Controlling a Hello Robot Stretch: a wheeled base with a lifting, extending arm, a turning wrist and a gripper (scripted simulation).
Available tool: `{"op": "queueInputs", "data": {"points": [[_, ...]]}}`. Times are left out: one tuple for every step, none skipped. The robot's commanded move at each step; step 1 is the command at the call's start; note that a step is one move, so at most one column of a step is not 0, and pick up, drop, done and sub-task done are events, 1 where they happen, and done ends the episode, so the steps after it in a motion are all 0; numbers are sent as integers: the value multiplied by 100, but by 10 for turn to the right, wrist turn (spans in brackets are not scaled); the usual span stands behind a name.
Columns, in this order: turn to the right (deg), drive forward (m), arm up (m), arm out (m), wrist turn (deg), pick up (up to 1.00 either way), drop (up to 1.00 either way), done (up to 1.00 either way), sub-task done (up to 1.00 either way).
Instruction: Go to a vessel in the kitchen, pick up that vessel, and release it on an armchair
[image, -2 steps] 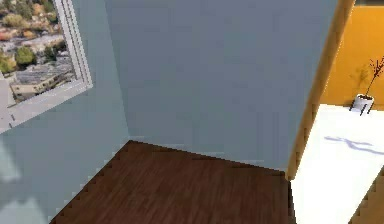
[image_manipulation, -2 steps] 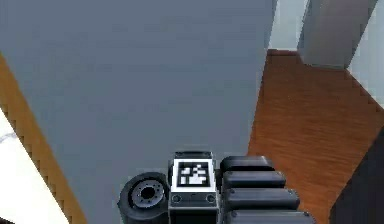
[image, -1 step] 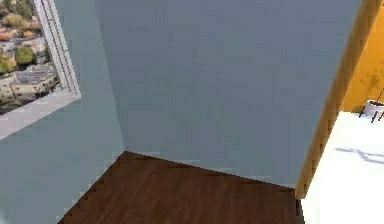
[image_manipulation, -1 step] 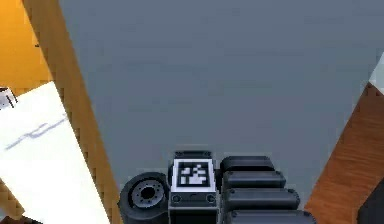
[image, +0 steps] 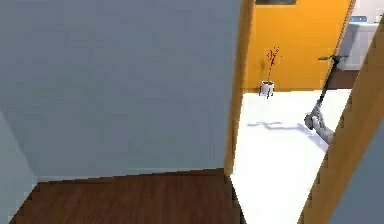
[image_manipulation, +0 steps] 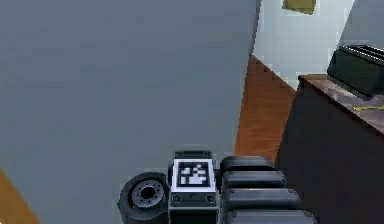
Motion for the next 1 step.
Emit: {"op": "queueInputs", "data": {"points": [[0, 60, 0, 0, 0, 0, 0, 0, 0]]}}
